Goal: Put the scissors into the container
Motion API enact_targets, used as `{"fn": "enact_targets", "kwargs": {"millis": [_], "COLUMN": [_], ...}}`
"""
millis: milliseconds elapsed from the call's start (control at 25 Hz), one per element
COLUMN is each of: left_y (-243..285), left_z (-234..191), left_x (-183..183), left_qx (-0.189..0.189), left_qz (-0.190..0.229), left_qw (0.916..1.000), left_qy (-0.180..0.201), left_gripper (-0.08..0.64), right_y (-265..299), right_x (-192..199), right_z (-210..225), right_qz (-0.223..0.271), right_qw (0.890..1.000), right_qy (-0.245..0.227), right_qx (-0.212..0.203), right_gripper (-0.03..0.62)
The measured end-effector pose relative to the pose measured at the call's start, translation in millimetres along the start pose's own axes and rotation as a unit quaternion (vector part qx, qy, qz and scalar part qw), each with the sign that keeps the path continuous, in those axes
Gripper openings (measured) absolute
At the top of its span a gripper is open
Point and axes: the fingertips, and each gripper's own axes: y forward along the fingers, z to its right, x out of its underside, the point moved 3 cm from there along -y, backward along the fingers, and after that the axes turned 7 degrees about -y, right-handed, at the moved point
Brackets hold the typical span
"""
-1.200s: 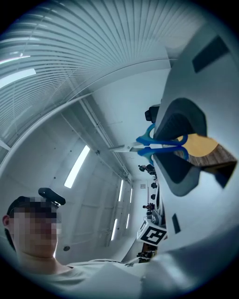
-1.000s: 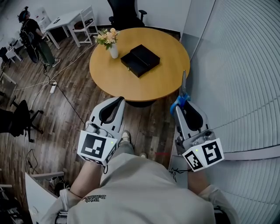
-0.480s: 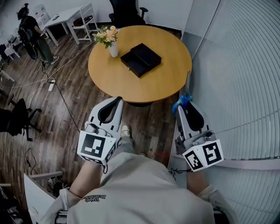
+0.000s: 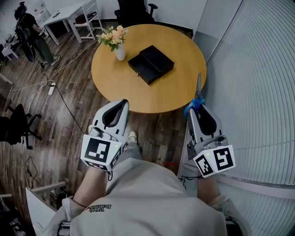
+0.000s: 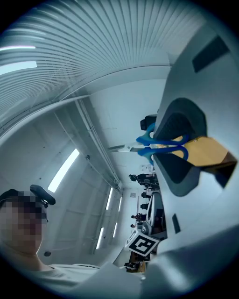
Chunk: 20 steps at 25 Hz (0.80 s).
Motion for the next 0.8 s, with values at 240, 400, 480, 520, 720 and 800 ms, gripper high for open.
{"fn": "enact_targets", "kwargs": {"millis": [240, 400, 480, 520, 720, 800], "left_y": [38, 59, 70, 75, 101, 112], "left_z": [-38, -67, -82, -89, -127, -143], "left_x": [0, -3, -5, -6, -10, -9], "left_qx": [0.008, 0.015, 0.019, 0.021, 0.033, 0.037], "left_qz": [-0.007, -0.015, -0.018, -0.019, -0.026, -0.03], "left_qw": [0.9999, 0.9997, 0.9996, 0.9996, 0.999, 0.9987], "left_qy": [-0.006, -0.007, -0.008, -0.009, -0.014, -0.015], "left_gripper": [0.021, 0.021, 0.021, 0.021, 0.021, 0.021], "right_y": [51, 87, 106, 115, 163, 184], "right_x": [5, 7, 7, 8, 9, 11], "right_z": [5, 6, 6, 6, 5, 3], "right_qz": [-0.012, -0.02, -0.025, -0.028, -0.043, -0.046], "right_qw": [1.0, 1.0, 1.0, 1.0, 0.999, 0.999], "right_qy": [-0.003, -0.001, 0.002, 0.002, -0.001, -0.002], "right_qx": [0.0, 0.001, 0.0, -0.001, 0.0, -0.011], "right_gripper": [0.103, 0.101, 0.102, 0.101, 0.102, 0.102]}}
